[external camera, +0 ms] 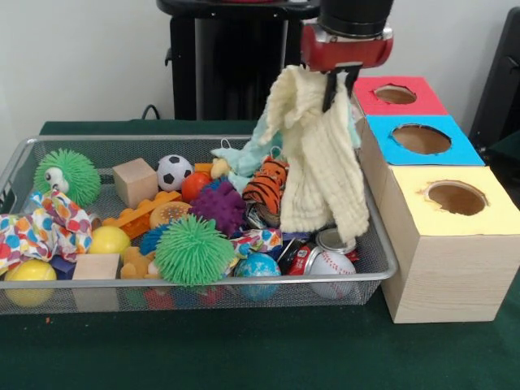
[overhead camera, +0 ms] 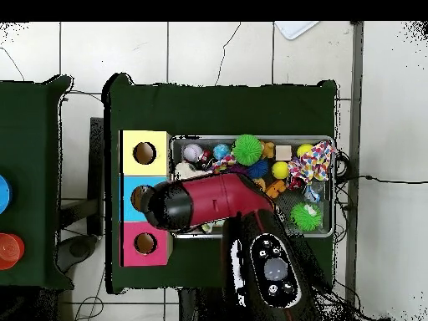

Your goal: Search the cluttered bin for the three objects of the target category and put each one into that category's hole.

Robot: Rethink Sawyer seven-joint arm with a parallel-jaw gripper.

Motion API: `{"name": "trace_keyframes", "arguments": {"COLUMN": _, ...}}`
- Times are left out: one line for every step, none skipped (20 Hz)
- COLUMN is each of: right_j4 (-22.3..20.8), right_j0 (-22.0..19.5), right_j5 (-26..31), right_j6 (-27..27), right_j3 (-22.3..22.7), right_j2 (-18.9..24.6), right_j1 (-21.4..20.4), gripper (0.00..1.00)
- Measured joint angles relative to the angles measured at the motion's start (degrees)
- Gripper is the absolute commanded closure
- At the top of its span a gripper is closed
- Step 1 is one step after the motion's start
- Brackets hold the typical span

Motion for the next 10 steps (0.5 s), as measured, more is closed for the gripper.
{"name": "trace_keyframes", "arguments": {"right_j4": -0.39, "right_j0": -0.65, "right_j5": -0.05, "right_j6": 0.00, "right_j3": -0.01, "right_j2": -0.06, "right_j1": 0.25, "gripper": 1.00}}
{"name": "trace_keyframes", "arguments": {"right_j4": -0.58, "right_j0": -0.99, "right_j5": -0.07, "right_j6": 0.00, "right_j3": -0.01, "right_j2": -0.07, "right_j1": 0.37, "gripper": 1.00}}
{"name": "trace_keyframes", "arguments": {"right_j4": -1.54, "right_j0": -2.76, "right_j5": -0.07, "right_j6": 0.00, "right_j3": -0.03, "right_j2": -0.13, "right_j1": 0.96, "gripper": 1.00}}
{"name": "trace_keyframes", "arguments": {"right_j4": -1.88, "right_j0": -3.46, "right_j5": -0.07, "right_j6": 0.00, "right_j3": -0.07, "right_j2": -0.15, "right_j1": 1.22, "gripper": 1.00}}
{"name": "trace_keyframes", "arguments": {"right_j4": -2.13, "right_j0": -3.97, "right_j5": -0.07, "right_j6": 0.00, "right_j3": -0.10, "right_j2": -0.15, "right_j1": 1.41, "gripper": 1.00}}
{"name": "trace_keyframes", "arguments": {"right_j4": -2.39, "right_j0": -4.48, "right_j5": -0.07, "right_j6": 0.00, "right_j3": -0.14, "right_j2": -0.15, "right_j1": 1.61, "gripper": 1.00}}
{"name": "trace_keyframes", "arguments": {"right_j4": -3.33, "right_j0": -6.08, "right_j5": -0.07, "right_j6": 0.00, "right_j3": -0.27, "right_j2": -0.15, "right_j1": 2.14, "gripper": 1.00}}
{"name": "trace_keyframes", "arguments": {"right_j4": -3.66, "right_j0": -6.53, "right_j5": -0.07, "right_j6": 0.00, "right_j3": -0.34, "right_j2": -0.14, "right_j1": 2.28, "gripper": 1.00}}
{"name": "trace_keyframes", "arguments": {"right_j4": -4.08, "right_j0": -7.01, "right_j5": -0.07, "right_j6": 0.00, "right_j3": -0.44, "right_j2": -0.14, "right_j1": 2.48, "gripper": 1.00}}
{"name": "trace_keyframes", "arguments": {"right_j4": -4.50, "right_j0": -7.49, "right_j5": -0.07, "right_j6": 0.00, "right_j3": -0.55, "right_j2": -0.15, "right_j1": 2.67, "gripper": 1.00}}
